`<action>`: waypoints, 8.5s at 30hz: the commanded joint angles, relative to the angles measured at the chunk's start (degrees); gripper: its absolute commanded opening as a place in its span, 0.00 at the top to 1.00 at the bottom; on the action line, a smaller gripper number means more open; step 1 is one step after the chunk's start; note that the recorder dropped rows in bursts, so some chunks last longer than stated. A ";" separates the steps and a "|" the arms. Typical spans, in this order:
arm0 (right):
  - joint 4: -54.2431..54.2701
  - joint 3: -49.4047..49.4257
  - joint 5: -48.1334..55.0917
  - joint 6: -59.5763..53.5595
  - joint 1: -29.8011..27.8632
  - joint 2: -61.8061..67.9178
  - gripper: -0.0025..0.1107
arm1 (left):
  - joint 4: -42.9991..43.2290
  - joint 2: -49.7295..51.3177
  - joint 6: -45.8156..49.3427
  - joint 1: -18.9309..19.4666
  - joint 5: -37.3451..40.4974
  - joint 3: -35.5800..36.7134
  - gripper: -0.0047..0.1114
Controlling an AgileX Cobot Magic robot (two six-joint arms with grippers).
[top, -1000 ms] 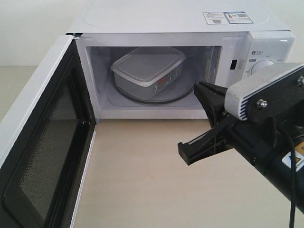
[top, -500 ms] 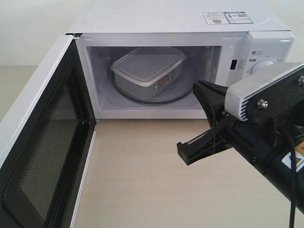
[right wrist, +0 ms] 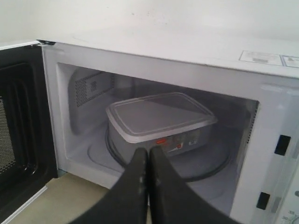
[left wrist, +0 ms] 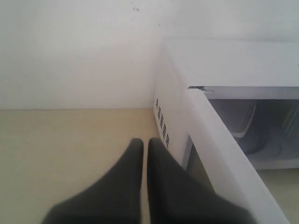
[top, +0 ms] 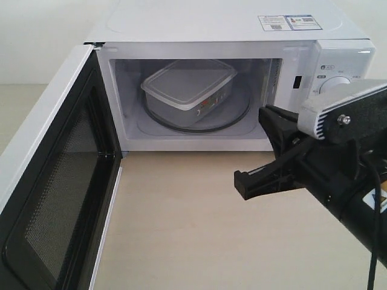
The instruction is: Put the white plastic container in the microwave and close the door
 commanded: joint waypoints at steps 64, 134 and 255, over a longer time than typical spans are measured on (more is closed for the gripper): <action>16.51 -1.81 38.72 -26.64 0.03 -37.78 0.98 | -50.67 38.36 44.67 0.17 19.12 -3.74 0.92; 20.62 -3.68 41.01 -19.42 0.03 -24.73 0.98 | -55.83 68.34 53.06 -18.96 -11.23 -23.73 0.92; 16.88 -25.40 18.66 -18.33 -21.43 13.50 0.98 | -50.99 30.21 46.07 -18.96 -10.40 -2.60 0.92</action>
